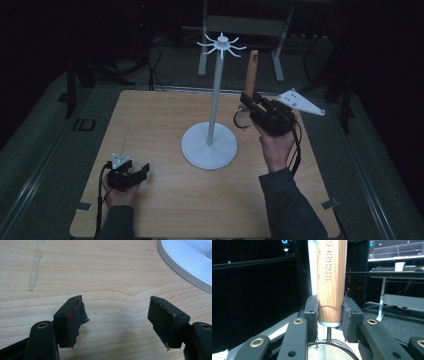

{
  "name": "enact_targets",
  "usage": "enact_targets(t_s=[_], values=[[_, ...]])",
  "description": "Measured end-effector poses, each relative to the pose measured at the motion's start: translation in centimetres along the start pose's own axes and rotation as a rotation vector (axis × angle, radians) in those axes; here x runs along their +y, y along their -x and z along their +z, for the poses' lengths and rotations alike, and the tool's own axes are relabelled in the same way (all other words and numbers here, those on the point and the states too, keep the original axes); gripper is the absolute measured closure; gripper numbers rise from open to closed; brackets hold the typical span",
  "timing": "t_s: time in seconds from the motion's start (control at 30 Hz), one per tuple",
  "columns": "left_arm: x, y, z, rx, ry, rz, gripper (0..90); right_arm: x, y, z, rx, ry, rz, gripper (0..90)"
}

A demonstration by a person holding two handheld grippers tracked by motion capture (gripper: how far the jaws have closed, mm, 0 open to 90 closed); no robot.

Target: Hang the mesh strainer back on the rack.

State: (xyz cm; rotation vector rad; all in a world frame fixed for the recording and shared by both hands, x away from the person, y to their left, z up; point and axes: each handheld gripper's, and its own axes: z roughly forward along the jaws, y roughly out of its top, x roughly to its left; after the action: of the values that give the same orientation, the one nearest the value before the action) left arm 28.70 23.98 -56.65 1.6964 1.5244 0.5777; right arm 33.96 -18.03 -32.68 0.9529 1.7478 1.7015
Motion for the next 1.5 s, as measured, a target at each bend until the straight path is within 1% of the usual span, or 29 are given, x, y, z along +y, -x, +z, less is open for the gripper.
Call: enact_targets(t_s=[0.07,0.23,0.53,0.8,1.2,1.5], values=[[0.0,0.0,0.0,0.000,0.000,0.000,29.4,0.0,0.0,0.1,0.005,-0.002,0.007,69.5],[0.0,0.0,0.0,0.000,0.000,0.001,29.4,0.0,0.0,0.4,0.033,-0.008,0.020,69.5],[0.0,0.0,0.0,-0.001,0.000,0.002,29.4,-0.1,-0.4,1.0,0.059,-0.009,0.021,69.5],[0.0,0.0,0.0,0.000,0.000,0.002,29.4,-0.1,-0.5,1.4,0.071,-0.013,0.025,69.5],[0.0,0.0,0.0,-0.002,0.000,0.000,29.3,0.1,-0.3,2.1,0.079,-0.025,0.038,69.5],[0.0,0.0,0.0,-0.002,0.001,0.001,29.4,0.3,-0.3,2.6,0.083,-0.035,0.036,69.5]])
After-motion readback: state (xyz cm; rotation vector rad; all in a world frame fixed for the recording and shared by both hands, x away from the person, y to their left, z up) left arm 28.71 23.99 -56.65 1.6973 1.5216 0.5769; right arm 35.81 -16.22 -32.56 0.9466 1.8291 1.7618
